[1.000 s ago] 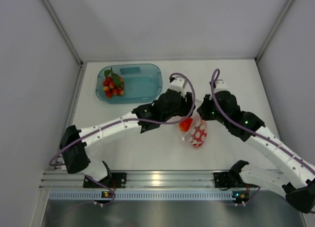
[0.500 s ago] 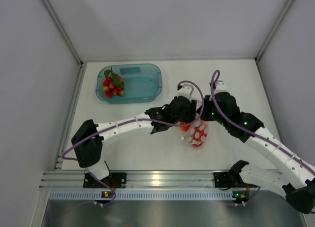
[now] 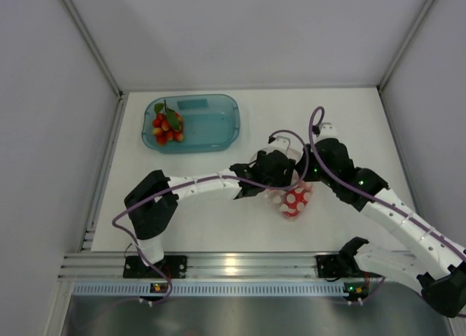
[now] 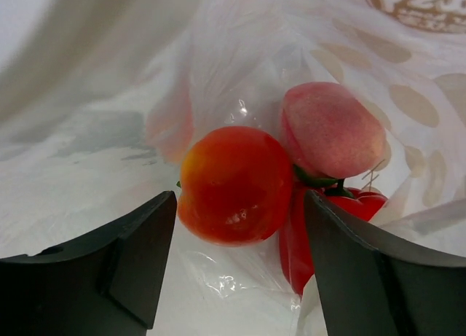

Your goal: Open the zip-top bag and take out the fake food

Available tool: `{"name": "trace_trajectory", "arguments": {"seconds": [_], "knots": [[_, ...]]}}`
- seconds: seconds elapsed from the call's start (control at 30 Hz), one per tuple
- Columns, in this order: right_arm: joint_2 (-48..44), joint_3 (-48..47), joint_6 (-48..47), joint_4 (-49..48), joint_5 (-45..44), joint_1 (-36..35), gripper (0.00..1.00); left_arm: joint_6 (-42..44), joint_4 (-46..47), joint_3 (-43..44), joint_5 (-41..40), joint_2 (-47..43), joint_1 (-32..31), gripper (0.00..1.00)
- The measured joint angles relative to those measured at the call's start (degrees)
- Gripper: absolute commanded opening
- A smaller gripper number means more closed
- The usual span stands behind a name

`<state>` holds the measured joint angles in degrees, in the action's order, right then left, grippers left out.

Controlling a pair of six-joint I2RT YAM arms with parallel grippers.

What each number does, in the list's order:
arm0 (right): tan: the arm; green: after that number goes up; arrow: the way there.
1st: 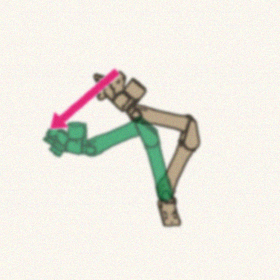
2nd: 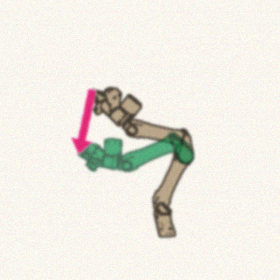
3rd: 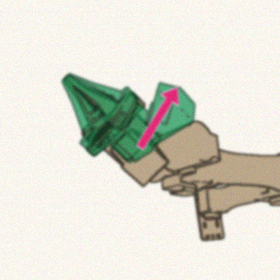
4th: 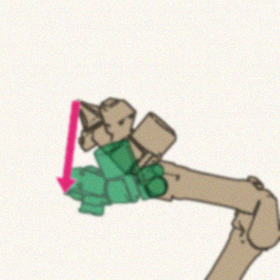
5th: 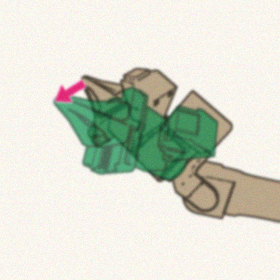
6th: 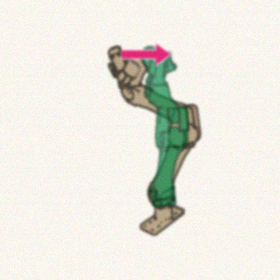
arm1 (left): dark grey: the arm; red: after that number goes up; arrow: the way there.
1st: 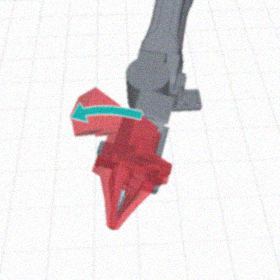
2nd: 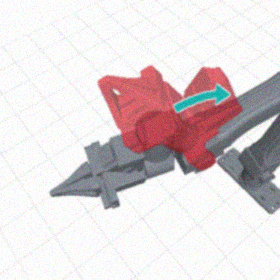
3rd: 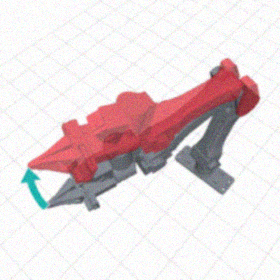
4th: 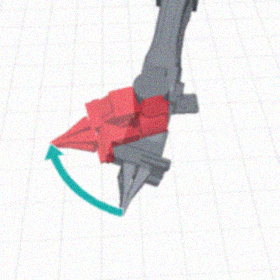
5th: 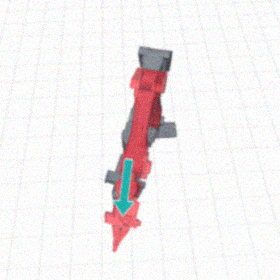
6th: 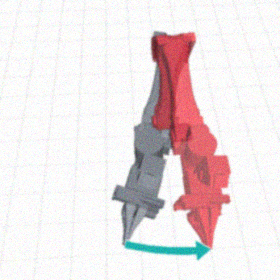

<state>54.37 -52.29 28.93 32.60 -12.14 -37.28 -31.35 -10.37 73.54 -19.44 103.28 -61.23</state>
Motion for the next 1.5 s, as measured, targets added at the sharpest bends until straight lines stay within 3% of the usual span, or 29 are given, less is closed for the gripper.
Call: {"name": "trace_trajectory", "arguments": {"seconds": [0.27,0.4,0.47,0.5,0.53,0.57,0.6,0.67,0.7,0.8,0.87,1.27,1.5], "knots": [[-0.15,2.64,-0.37,0.42,0.57,0.72,0.0,0.0,0.48,2.01,-0.02,6.71,0.11,0.8],[-0.42,3.19,-0.39,0.48,1.77,0.96,0.0,0.07,0.44,3.1,0.74,9.16,-0.04,0.9],[-0.44,3.26,-0.42,0.46,1.95,1.18,0.0,0.11,0.48,3.43,1.03,9.79,-0.04,0.91],[-0.52,3.39,-0.42,0.37,2.12,1.33,0.0,0.15,0.46,3.65,1.18,10.16,-0.04,0.74],[-0.74,3.69,-0.39,0.33,2.27,1.46,0.0,0.17,0.46,4.09,1.36,10.69,-0.04,0.74],[-0.79,3.96,-0.39,0.2,2.36,1.55,0.0,-0.04,0.52,4.2,1.55,10.95,-0.04,0.67],[-0.79,4.02,-0.39,0.13,2.4,1.6,0.0,-0.09,0.5,4.26,1.7,11.17,-0.07,0.5],[-0.83,4.04,-0.42,-0.02,2.54,1.84,0.0,-0.2,0.68,4.31,1.84,11.26,-0.07,0.38],[-0.85,4.04,-0.42,-0.04,2.58,1.86,0.0,-0.26,0.7,4.31,1.75,11.26,-0.11,0.23],[-0.92,4.04,-0.55,-0.04,2.58,1.95,0.0,-0.22,0.66,4.31,1.84,11.21,-0.11,0.04],[-0.92,4.04,-0.87,-0.04,2.58,1.95,0.0,-0.26,0.55,4.31,2.05,10.95,-0.11,0.0],[0.31,0.79,-5.38,0.68,3.04,2.14,0.0,1.73,4.02,-4.17,3.56,2.1,-0.61,0.0],[4.37,-2.36,-9.07,1.49,0.85,2.71,0.0,5.68,9.66,-8.35,7.1,-7.23,-3.67,0.0]]}}
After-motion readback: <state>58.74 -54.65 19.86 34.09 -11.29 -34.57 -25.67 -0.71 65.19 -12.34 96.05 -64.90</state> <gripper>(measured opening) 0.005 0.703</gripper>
